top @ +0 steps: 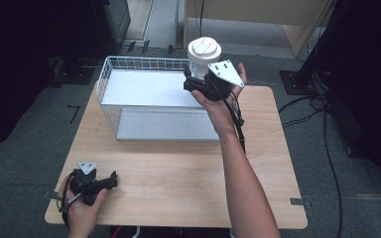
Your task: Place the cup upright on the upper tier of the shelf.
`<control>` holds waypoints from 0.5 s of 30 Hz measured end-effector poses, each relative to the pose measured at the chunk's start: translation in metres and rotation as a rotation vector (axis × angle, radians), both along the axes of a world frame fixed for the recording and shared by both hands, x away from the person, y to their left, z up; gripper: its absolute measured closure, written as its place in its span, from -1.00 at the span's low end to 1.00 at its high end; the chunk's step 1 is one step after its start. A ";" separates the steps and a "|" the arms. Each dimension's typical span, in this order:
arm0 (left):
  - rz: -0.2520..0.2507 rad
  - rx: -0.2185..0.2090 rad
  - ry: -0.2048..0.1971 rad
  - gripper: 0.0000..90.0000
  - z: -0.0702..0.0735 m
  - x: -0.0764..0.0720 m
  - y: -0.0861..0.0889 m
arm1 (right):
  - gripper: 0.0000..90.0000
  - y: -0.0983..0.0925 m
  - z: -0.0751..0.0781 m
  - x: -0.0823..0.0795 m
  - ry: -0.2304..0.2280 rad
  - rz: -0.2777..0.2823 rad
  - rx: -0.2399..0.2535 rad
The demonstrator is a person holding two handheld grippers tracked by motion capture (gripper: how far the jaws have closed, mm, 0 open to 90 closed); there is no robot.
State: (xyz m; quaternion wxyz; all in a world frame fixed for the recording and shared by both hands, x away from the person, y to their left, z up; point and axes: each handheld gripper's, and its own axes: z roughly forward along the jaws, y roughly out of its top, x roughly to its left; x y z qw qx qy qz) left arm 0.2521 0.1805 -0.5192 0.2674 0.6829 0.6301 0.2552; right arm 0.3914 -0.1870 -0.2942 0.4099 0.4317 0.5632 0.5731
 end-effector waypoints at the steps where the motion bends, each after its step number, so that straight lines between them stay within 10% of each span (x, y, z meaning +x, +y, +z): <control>1: 0.000 0.000 0.000 -1.00 0.000 0.000 0.000 | -1.00 -0.001 -0.001 -0.002 0.000 0.000 0.003; 15: 0.000 0.000 0.000 -1.00 0.000 0.000 0.000 | -1.00 -0.009 -0.026 -0.030 -0.001 0.028 -0.018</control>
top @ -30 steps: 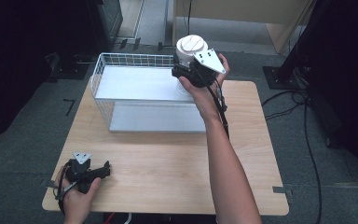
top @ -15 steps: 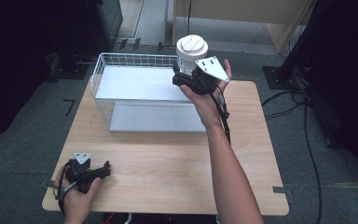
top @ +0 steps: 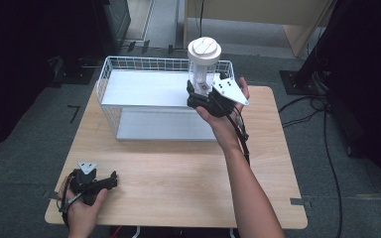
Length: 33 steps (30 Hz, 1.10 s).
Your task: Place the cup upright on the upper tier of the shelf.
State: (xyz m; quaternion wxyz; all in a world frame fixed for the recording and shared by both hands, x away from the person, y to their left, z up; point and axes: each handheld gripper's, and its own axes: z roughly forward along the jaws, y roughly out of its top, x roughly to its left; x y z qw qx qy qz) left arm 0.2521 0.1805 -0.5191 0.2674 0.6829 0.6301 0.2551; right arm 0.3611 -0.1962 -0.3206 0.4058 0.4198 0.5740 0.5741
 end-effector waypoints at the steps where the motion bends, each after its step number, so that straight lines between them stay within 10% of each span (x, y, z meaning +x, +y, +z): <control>1: 0.000 0.000 0.000 -1.00 0.000 0.000 0.000 | -1.00 0.000 -0.002 -0.002 -0.003 0.002 -0.007; 33: -0.001 -0.001 0.003 -1.00 0.000 0.000 0.000 | -1.00 -0.082 -0.106 -0.078 0.129 -0.026 -0.056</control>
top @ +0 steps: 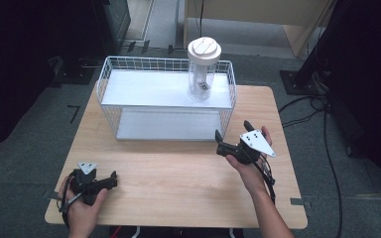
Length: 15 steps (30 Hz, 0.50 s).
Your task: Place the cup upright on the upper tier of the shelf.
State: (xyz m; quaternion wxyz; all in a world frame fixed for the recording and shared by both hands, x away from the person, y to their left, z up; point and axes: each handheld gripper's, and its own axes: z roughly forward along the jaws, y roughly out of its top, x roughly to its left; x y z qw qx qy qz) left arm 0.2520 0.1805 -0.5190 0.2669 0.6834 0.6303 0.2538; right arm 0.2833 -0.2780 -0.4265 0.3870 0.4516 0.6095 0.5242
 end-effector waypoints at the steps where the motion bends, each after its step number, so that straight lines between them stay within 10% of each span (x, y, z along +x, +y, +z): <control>1: 0.000 0.000 0.000 -1.00 0.000 0.000 0.000 | -1.00 -0.004 -0.003 -0.002 0.004 -0.003 -0.007; 15: 0.001 -0.001 -0.001 -1.00 0.000 0.000 0.000 | -1.00 -0.055 -0.051 -0.026 0.112 -0.074 -0.032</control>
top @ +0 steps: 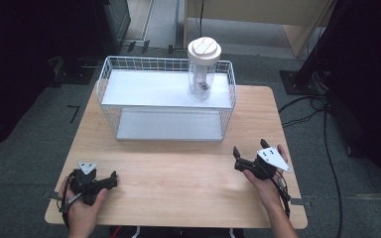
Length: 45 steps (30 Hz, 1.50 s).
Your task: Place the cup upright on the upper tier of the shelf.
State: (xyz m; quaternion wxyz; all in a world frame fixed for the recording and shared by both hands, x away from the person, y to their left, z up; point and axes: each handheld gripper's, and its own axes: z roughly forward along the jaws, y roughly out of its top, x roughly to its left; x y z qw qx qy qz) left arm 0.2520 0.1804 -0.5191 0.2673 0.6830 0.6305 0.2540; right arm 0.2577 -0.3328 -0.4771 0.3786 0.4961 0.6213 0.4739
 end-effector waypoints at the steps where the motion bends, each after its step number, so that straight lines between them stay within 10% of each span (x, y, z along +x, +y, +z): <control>1: 0.000 0.000 0.000 -1.00 0.000 0.000 0.000 | -0.99 -0.003 -0.003 -0.002 0.010 -0.003 -0.001; 23: 0.000 0.000 0.000 -1.00 0.000 0.000 0.000 | -0.99 -0.073 -0.038 -0.050 0.199 -0.025 -0.020; 38: 0.000 -0.001 0.000 -1.00 0.000 0.000 0.000 | -0.98 -0.103 -0.049 -0.061 0.510 -0.094 -0.060; 45: 0.000 -0.001 0.000 -1.00 0.000 0.000 0.000 | -0.98 -0.107 -0.049 -0.063 0.510 -0.109 -0.057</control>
